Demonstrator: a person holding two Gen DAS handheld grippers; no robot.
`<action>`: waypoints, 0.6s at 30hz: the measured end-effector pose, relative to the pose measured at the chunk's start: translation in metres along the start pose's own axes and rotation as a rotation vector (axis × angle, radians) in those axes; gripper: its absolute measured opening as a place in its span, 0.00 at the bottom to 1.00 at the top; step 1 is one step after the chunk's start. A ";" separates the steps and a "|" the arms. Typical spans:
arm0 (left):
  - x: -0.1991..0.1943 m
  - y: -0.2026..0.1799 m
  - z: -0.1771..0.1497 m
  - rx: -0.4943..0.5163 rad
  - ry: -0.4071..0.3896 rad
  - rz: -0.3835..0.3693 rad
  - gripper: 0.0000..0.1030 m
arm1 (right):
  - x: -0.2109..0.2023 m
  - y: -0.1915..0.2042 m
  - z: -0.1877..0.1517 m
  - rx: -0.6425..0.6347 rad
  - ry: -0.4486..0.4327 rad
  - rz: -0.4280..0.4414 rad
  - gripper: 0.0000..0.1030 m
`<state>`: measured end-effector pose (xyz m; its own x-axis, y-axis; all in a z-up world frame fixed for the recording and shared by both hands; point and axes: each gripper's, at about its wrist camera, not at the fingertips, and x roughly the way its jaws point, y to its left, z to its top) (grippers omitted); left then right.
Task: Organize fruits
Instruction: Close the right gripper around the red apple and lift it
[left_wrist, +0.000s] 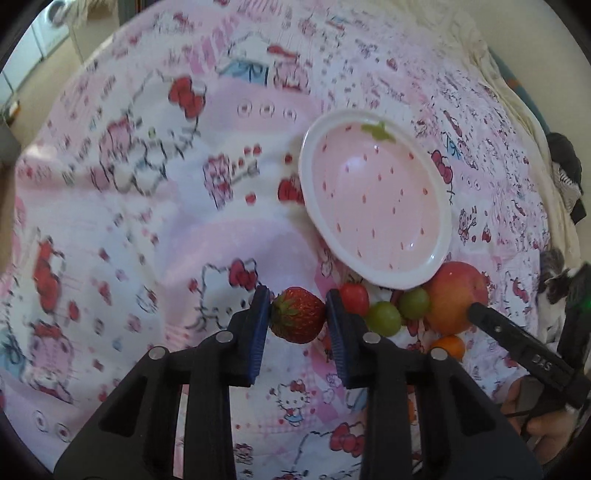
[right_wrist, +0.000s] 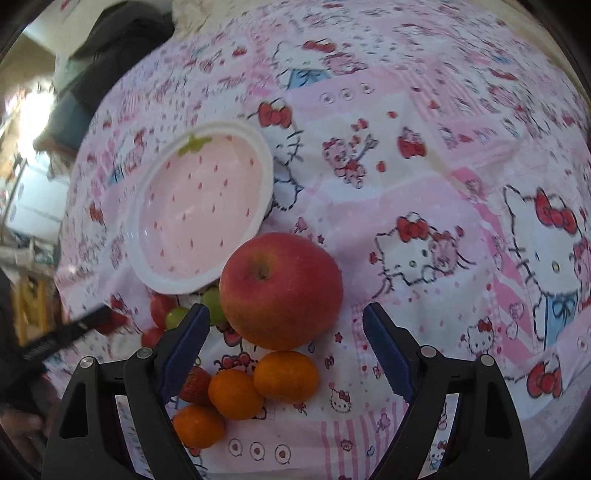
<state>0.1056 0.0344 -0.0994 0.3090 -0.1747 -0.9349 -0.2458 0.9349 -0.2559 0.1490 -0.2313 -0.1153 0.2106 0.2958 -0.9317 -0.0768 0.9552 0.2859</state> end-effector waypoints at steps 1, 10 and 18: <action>-0.003 0.000 0.000 0.012 -0.016 0.010 0.26 | 0.004 0.002 0.001 -0.009 0.010 0.001 0.85; -0.005 -0.001 0.001 0.031 -0.050 0.028 0.26 | 0.027 0.000 0.004 -0.007 0.050 -0.004 0.82; -0.009 -0.010 -0.008 0.081 -0.075 0.040 0.26 | 0.018 -0.005 -0.001 0.001 0.024 0.024 0.80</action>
<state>0.0976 0.0242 -0.0905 0.3693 -0.1160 -0.9220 -0.1848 0.9632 -0.1952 0.1519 -0.2305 -0.1334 0.1854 0.3184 -0.9297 -0.0808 0.9478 0.3084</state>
